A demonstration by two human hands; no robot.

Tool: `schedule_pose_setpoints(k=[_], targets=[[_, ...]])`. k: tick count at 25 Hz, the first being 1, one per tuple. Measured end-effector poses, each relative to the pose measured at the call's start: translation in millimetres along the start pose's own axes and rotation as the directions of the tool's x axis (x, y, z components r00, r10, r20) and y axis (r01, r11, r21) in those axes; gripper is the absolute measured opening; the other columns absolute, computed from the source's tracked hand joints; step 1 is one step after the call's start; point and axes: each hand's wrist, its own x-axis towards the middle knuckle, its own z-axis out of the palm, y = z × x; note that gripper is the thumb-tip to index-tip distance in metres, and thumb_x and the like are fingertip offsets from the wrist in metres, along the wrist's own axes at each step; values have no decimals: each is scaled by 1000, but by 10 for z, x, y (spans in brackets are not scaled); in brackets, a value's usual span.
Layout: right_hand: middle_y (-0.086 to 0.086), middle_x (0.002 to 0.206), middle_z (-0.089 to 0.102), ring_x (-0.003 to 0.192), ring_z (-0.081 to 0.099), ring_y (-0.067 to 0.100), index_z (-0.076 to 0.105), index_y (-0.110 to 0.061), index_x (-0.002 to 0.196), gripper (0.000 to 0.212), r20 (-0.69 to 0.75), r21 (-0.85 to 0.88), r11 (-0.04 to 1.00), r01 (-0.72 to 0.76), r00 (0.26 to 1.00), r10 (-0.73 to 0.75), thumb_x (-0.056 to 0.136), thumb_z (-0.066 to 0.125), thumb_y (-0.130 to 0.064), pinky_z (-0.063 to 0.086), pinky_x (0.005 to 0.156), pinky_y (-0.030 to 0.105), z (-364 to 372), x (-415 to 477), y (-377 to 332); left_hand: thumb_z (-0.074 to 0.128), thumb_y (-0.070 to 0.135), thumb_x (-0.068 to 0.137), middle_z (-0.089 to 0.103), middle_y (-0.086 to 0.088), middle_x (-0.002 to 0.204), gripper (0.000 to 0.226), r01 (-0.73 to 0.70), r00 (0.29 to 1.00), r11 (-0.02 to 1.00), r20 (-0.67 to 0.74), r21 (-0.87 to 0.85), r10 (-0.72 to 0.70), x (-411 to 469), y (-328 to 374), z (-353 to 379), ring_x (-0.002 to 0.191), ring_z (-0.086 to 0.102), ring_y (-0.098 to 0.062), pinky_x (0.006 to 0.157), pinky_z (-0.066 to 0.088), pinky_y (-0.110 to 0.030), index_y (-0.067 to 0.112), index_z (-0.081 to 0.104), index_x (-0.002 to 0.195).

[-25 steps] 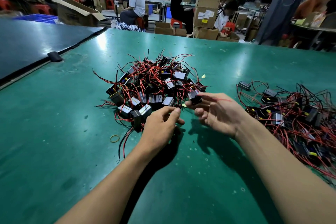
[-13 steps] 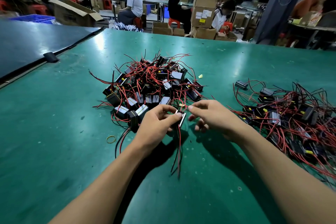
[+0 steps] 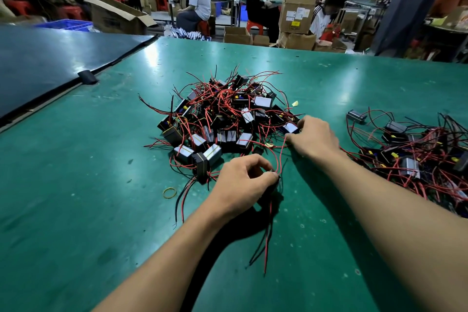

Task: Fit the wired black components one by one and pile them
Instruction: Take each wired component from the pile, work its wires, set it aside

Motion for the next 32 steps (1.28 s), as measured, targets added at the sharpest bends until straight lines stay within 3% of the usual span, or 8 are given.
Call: schedule_pose_setpoints(k=[4,10,15,19,22,24,27,32], targets=[[9,101,61,88,54,29,63,-23,107,41,67,37,999,-33,997,30,78,74,-49,39,72,31,-38,66,20,71,20,83,71,-12,74,5,-13,1000,1000,0,7,13,0,-15,-1,60,60,-13,66,55,-37,15,70,83],[13,106,64,102,61,36,53,-19,110,32,8,-173,969,175,984,-176,86,59,-40,41,76,38,-31,28,32,71,21,84,71,-13,76,6,-16,1000,1000,-1,13,16,-12,-13,1,67,65,-26,68,55,-38,15,70,85],[11,117,52,109,59,35,63,-16,107,52,51,-222,964,145,989,-137,83,67,-62,45,85,40,-50,35,-35,71,20,84,70,-14,75,6,-28,999,999,-31,19,29,-24,5,-4,62,59,-13,61,50,-30,14,70,85],[15,116,56,104,60,37,68,-10,103,47,55,-251,960,123,992,-112,88,63,-55,46,82,38,-71,38,-55,72,16,83,71,-7,75,4,-52,997,997,-57,57,55,-28,-6,-14,63,59,-10,63,48,-21,13,71,84],[18,97,63,82,56,33,61,-9,78,34,114,-43,999,-27,993,32,85,65,-42,41,66,31,-183,52,-153,71,15,83,73,-2,78,4,-76,996,993,-37,92,80,-21,-16,-22,71,67,-13,68,53,-21,12,71,86],[10,69,57,60,51,25,56,-13,69,35,255,216,965,-146,963,89,86,64,-43,35,51,24,-328,84,-267,70,14,84,73,-4,77,3,-78,996,994,-26,81,80,-19,-16,-21,72,69,-17,68,54,-25,11,71,85],[-1,56,40,38,34,11,45,-21,66,34,512,483,792,-373,854,90,93,54,-40,25,41,14,-550,88,-355,69,14,84,73,-4,77,4,-74,997,995,-11,61,75,-26,-10,-27,73,69,-20,68,55,-27,11,72,84],[-1,55,45,47,41,12,48,-18,62,39,505,755,468,-460,863,34,92,59,-40,29,43,18,-728,-46,-244,69,15,84,73,-2,76,4,-69,997,995,-15,73,70,-27,-2,-32,70,69,-14,67,56,-24,13,73,84]])
